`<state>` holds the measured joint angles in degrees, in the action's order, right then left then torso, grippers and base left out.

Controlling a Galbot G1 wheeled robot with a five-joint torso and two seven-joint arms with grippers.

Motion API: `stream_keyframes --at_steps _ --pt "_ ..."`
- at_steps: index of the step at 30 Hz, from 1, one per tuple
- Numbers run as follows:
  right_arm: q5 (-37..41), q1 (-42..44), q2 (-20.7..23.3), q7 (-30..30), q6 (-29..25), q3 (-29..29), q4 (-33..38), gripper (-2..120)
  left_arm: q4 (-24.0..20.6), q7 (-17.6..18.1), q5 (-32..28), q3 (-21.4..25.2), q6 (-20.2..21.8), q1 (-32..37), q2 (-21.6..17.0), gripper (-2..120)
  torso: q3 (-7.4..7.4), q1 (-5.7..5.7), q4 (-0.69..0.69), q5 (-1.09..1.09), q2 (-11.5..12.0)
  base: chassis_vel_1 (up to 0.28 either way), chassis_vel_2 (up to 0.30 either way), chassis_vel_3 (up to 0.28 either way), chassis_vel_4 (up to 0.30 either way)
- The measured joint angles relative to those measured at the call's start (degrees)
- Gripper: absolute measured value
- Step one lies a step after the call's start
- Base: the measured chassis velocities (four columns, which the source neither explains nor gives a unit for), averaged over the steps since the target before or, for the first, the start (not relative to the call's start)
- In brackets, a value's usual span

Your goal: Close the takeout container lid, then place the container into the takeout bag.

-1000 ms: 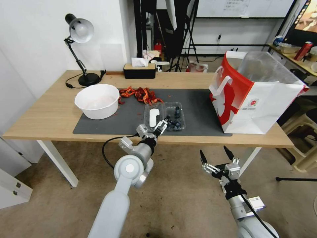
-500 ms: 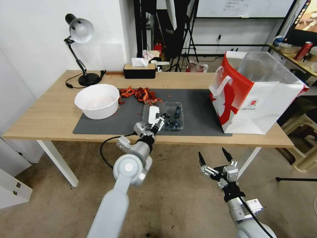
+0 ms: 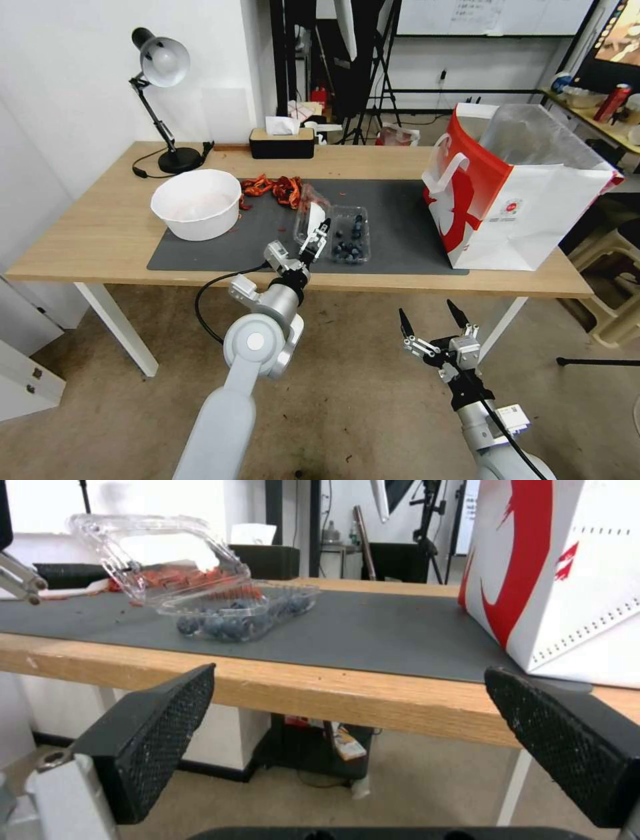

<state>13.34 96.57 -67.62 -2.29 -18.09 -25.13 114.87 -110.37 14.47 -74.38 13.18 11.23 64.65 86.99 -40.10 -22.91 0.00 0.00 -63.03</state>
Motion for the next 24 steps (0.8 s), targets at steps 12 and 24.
stream_keyframes --at_steps 12,24 --pt "-0.3 0.0 0.1 -0.1 -0.1 -0.2 0.4 100 -0.1 -5.5 0.0 0.3 1.0 -0.9 -1.4 100 0.00 -0.01 0.00 0.00 0.0 0.000 0.000 0.000 0.000" --pt "-1.2 0.0 -0.1 -0.3 0.0 -0.1 0.5 100 0.8 -11.0 -0.1 0.7 3.5 -2.0 -2.7 100 0.00 -0.01 0.00 0.00 0.0 0.000 0.000 0.000 0.000"
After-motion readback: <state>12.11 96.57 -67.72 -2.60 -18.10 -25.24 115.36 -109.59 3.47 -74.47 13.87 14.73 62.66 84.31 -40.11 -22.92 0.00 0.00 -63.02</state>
